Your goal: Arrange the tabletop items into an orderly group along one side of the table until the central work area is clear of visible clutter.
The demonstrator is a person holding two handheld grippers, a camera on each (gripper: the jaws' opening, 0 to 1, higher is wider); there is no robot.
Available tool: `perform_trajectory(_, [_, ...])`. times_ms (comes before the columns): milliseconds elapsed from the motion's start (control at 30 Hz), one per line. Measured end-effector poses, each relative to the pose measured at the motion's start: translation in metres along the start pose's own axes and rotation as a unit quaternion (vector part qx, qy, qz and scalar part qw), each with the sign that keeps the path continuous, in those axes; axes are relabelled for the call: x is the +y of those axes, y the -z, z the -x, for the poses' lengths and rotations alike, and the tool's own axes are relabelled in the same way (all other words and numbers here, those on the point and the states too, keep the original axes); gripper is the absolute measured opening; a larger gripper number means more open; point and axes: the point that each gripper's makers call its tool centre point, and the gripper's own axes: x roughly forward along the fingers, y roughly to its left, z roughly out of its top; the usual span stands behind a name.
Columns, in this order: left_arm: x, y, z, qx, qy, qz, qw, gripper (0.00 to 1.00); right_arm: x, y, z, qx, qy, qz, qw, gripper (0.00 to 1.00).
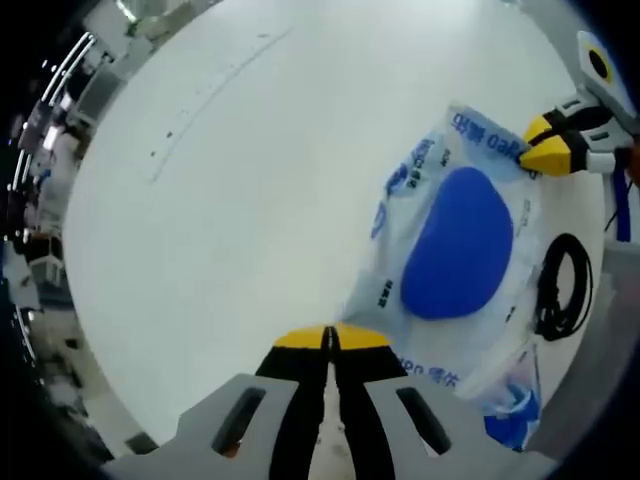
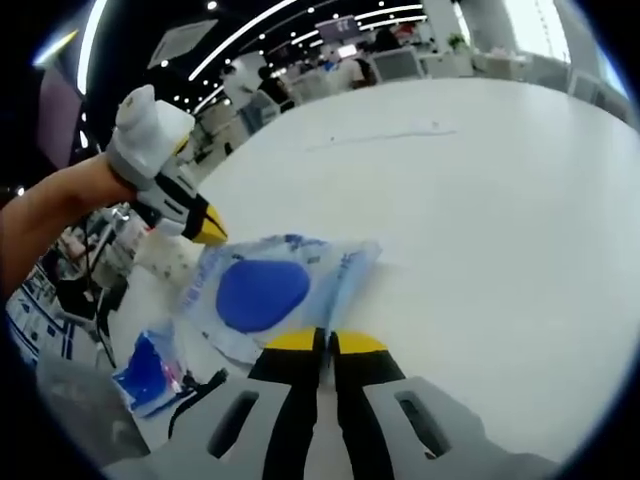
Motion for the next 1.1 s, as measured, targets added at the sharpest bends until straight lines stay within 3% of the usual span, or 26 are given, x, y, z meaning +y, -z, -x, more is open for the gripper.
perform_trajectory(67, [0.002,0.000,0.001,-0.001,-0.007,0.004,1.0000,0.16,0.000,-0.002,0.001,-0.005,-0.001,-0.003,1.0000,0.08])
perform_trajectory(267, [0.009,-0.004,0.011,-0.018,-0.021,0.017,0.9995,0.29,-0.001,-0.009,0.005,-0.022,0.006,0.009,0.9997,0.14])
perform_trajectory(500, [0.012,-0.016,0.027,-0.053,-0.036,0.033,0.9974,0.53,0.001,-0.016,0.006,-0.033,0.010,0.035,0.9988,0.36])
perform_trajectory(833, [-0.002,-0.026,0.043,-0.094,-0.018,0.053,0.9940,0.73,0.006,-0.025,0.010,-0.046,0.010,0.049,0.9977,0.57])
perform_trajectory(1100, [-0.013,-0.034,0.058,-0.130,-0.004,0.058,0.9899,0.80,0.016,-0.033,0.016,-0.052,0.008,0.068,0.9963,0.65])
